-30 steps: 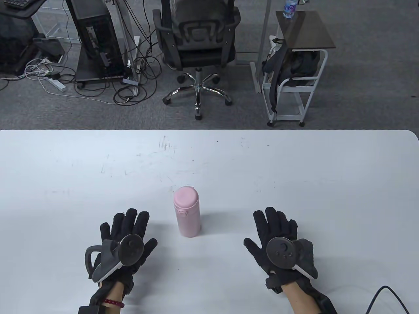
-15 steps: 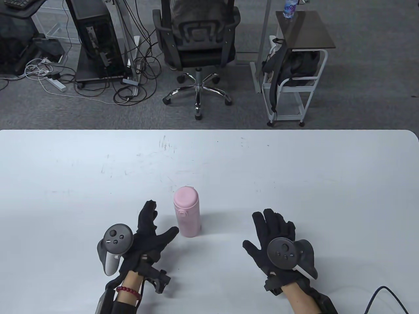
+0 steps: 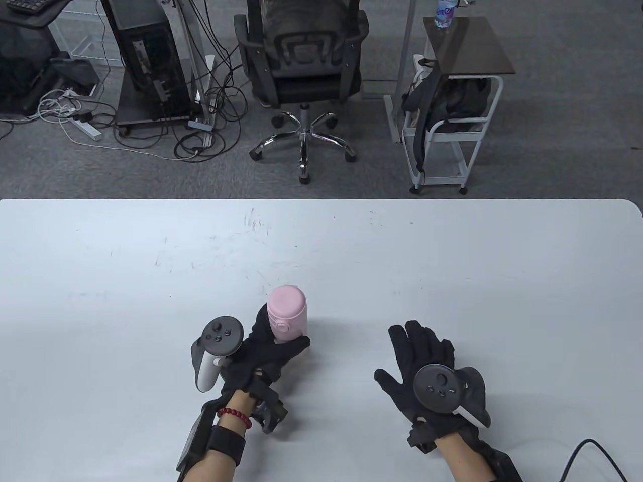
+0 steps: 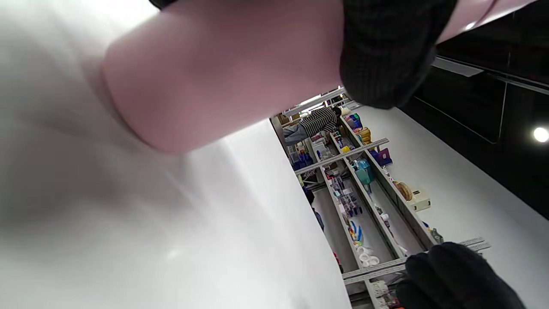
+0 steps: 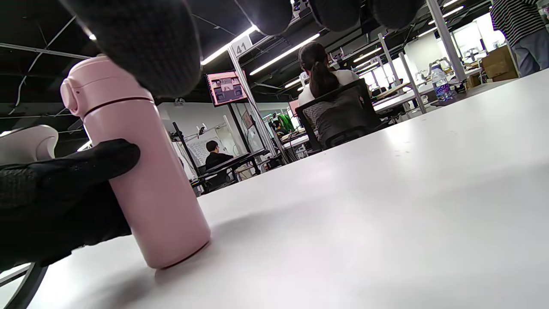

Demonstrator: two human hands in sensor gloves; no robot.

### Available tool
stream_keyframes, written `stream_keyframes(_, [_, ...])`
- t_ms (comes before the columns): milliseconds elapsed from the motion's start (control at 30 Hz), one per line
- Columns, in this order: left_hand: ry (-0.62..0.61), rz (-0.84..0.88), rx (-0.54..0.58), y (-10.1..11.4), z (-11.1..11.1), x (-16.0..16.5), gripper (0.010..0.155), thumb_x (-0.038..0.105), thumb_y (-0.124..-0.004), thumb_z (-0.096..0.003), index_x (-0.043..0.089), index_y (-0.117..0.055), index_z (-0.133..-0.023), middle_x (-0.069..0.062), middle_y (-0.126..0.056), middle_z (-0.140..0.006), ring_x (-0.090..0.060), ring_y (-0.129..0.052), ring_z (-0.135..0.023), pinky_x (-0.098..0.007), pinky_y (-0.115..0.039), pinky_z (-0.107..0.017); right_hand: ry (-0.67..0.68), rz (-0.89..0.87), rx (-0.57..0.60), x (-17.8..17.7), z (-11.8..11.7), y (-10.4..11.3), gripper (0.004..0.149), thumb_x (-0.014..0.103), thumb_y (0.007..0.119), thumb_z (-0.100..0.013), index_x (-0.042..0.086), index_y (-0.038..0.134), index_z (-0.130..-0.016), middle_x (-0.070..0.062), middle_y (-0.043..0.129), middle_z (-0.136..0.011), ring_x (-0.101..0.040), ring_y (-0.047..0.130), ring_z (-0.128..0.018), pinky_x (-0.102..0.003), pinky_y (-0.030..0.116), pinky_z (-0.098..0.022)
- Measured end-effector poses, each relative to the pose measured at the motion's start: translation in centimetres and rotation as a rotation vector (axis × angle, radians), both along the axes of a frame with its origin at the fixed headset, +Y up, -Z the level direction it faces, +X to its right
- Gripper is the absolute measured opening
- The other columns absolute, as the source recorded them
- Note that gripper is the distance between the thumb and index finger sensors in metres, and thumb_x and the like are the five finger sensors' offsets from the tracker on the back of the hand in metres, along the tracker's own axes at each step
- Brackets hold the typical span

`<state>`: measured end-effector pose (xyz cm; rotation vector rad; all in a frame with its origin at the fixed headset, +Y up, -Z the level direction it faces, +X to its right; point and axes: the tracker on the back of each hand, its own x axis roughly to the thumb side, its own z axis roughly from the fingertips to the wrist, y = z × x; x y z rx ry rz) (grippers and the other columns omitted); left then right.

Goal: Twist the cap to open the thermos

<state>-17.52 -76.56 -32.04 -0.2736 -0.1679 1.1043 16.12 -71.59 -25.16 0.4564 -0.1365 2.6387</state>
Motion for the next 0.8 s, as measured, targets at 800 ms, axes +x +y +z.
stream_keyframes(800, [-0.117, -0.214, 0.32, 3.5, 7.7, 6.6, 0.096, 0.051, -0.093, -0.0349, 0.016, -0.04, -0.107, -0.013, -0.051, -0.114, -0.042, -0.064, -0.1, -0.052, -0.07, -0.071, 0.077, -0.211, 0.247, -3.3, 2.9, 10.3, 0.07, 0.049, 0.077, -0.051, 0.0, 0.071, -0.1, -0.032, 0.089, -0.076, -0.04, 0.095, -0.041, -0.062, 0.075, -0.035])
